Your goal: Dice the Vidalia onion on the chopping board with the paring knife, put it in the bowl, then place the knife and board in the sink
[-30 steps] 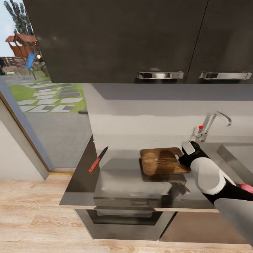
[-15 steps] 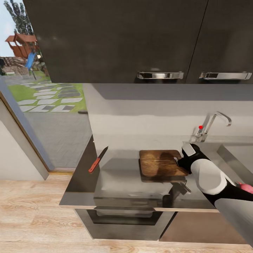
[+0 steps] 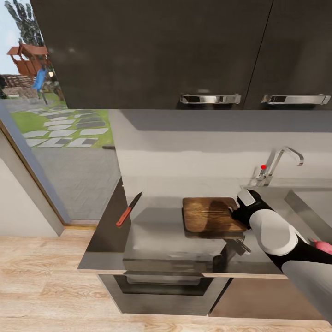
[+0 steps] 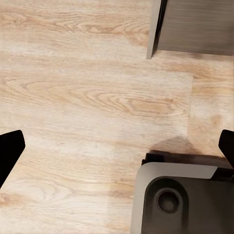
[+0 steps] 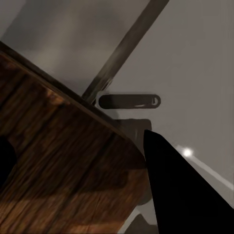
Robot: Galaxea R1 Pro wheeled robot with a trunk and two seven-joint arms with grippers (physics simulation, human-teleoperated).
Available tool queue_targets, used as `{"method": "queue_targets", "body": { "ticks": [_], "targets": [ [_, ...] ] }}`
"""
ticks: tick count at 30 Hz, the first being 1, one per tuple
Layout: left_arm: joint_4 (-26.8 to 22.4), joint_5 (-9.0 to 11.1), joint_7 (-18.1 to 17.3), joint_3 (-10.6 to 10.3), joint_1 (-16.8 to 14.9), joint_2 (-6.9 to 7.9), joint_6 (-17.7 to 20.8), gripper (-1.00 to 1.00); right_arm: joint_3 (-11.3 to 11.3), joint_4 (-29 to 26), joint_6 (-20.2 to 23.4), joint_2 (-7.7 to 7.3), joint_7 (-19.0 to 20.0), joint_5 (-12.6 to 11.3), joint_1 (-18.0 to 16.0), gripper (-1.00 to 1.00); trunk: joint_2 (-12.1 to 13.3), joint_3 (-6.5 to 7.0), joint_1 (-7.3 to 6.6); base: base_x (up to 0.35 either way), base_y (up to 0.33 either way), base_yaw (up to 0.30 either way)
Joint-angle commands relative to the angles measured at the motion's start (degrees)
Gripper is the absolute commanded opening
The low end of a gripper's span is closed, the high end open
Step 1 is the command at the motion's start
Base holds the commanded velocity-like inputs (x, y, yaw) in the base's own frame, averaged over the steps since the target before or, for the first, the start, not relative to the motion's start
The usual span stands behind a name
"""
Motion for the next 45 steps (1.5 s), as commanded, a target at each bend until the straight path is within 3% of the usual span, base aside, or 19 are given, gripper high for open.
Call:
{"method": "queue_targets", "body": {
  "ticks": [1, 26, 27, 45],
  "targets": [
    [0.0, 0.1, -0.1, 0.1, 0.0, -0.01, -0.1, 1.00, 0.1, 0.0, 0.2, -0.01, -0.5, -0.4, 0.0, -1.00, -0.1, -0.11, 0.03, 0.000, 0.000, 0.000],
    [0.0, 0.1, -0.1, 0.1, 0.0, -0.03, -0.1, 1.00, 0.2, 0.1, 0.1, -0.01, -0.5, -0.4, 0.4, -1.00, -0.1, -0.11, 0.03, 0.000, 0.000, 0.000],
    [0.0, 0.1, -0.1, 0.1, 0.0, -0.03, -0.1, 1.00, 0.2, 0.1, 0.1, -0.01, -0.5, -0.4, 0.4, 1.00, -0.1, -0.11, 0.03, 0.000, 0.000, 0.000],
    [0.1, 0.1, -0.1, 0.1, 0.0, -0.04, -0.1, 1.00, 0.3, -0.3, 0.2, 0.06, -0.7, -0.5, 0.4, 1.00, -0.1, -0.11, 0.03, 0.000, 0.000, 0.000]
  ]
}}
